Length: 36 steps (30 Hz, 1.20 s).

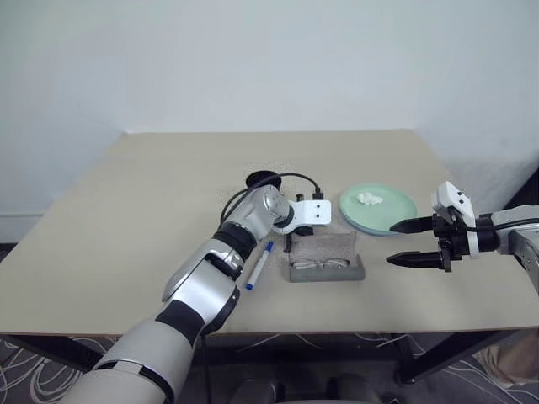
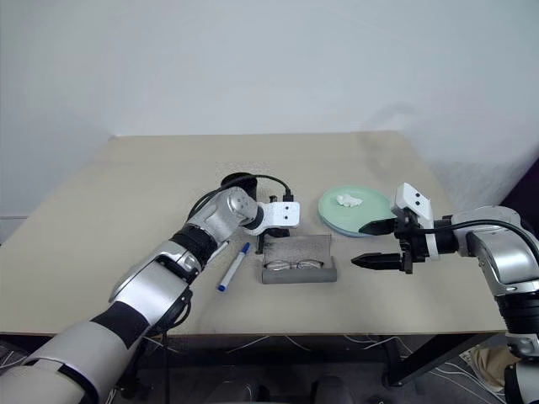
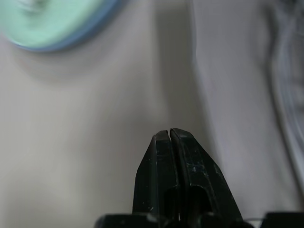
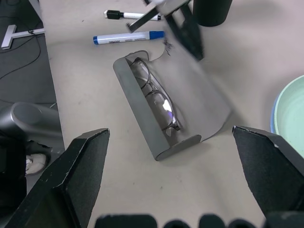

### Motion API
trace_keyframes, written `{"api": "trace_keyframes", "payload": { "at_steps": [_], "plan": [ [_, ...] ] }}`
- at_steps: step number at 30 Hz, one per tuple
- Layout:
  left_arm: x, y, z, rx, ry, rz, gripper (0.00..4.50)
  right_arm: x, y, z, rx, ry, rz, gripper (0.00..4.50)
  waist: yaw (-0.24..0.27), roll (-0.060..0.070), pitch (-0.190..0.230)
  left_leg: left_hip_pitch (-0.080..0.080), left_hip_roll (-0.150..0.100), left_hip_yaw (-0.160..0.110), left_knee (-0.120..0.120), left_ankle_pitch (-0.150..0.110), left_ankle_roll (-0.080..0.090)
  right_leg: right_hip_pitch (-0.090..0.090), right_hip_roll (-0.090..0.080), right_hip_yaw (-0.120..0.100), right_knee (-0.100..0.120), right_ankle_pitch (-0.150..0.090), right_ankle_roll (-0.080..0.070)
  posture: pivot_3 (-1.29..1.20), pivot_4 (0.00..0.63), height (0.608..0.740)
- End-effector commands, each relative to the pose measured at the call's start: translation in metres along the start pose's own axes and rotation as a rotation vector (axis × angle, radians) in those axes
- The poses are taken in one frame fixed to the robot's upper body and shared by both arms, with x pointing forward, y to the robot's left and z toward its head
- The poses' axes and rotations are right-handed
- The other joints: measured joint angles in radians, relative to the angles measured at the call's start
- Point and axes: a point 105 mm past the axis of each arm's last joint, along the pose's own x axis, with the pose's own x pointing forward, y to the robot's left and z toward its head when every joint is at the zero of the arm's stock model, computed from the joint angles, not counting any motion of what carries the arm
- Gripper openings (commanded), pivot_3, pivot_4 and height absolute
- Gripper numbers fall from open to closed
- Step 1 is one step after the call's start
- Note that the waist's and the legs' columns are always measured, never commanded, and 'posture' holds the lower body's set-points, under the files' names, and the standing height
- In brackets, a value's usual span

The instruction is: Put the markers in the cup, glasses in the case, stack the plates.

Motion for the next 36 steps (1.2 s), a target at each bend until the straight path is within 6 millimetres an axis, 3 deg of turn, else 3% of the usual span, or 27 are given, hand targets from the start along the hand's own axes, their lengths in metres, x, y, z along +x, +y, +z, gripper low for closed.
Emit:
{"api": "trace_keyframes", "payload": {
  "at_steps": [1,11,19,22,29,32,36],
  "plan": [
    [-0.012,0.006,0.013,0.048,-0.029,0.008,0.04,-0.008,0.000,0.015,-0.051,-0.031,-0.004,4.50,0.000,0.000,0.000,0.000,0.000,0.000,0.000,0.000,0.000,0.000,0.000,0.000,0.000,0.000,0.000,0.00,0.000,0.732],
    [-0.019,-0.021,0.027,0.094,-0.081,-0.031,0.04,-0.016,0.001,0.018,-0.061,-0.085,0.008,4.50,0.000,0.000,0.000,0.000,0.000,-0.001,0.000,0.000,0.000,0.000,0.000,0.000,-0.001,0.000,0.000,0.00,0.000,0.732],
    [-0.019,-0.036,0.022,0.056,-0.086,-0.023,0.04,-0.018,-0.005,0.013,-0.052,-0.108,-0.020,4.50,0.000,0.000,0.000,0.001,0.001,-0.001,0.000,0.000,0.000,0.001,0.000,0.000,0.000,0.000,-0.001,0.00,0.000,0.732],
    [-0.023,-0.033,0.021,0.028,-0.100,0.009,0.04,-0.020,-0.004,0.017,-0.051,-0.134,-0.020,4.50,0.000,0.000,0.000,0.001,0.001,-0.001,0.000,0.000,0.000,0.001,0.000,0.000,0.000,0.000,-0.001,0.00,0.000,0.732],
    [-0.061,-0.006,0.021,-0.138,-0.214,0.183,0.04,-0.030,-0.007,0.020,-0.043,-0.235,-0.056,4.50,0.000,0.000,0.000,0.001,0.000,-0.002,0.000,0.000,0.000,0.001,0.000,0.000,0.000,0.000,-0.001,0.00,0.000,0.732],
    [-0.078,0.000,0.004,-0.290,-0.224,0.294,0.04,-0.034,-0.010,0.015,-0.030,-0.243,-0.079,4.50,0.000,0.000,0.000,0.002,0.000,-0.002,0.000,0.000,0.000,0.001,0.000,0.000,0.000,0.000,-0.001,0.00,0.000,0.732],
    [-0.084,-0.010,-0.016,-0.482,-0.187,0.328,0.04,-0.033,-0.012,0.011,-0.018,-0.238,-0.087,4.50,0.000,0.001,0.000,0.003,0.000,-0.002,-0.001,0.000,0.000,0.001,0.000,0.003,0.002,0.000,-0.001,0.00,0.000,0.732]
  ]
}}
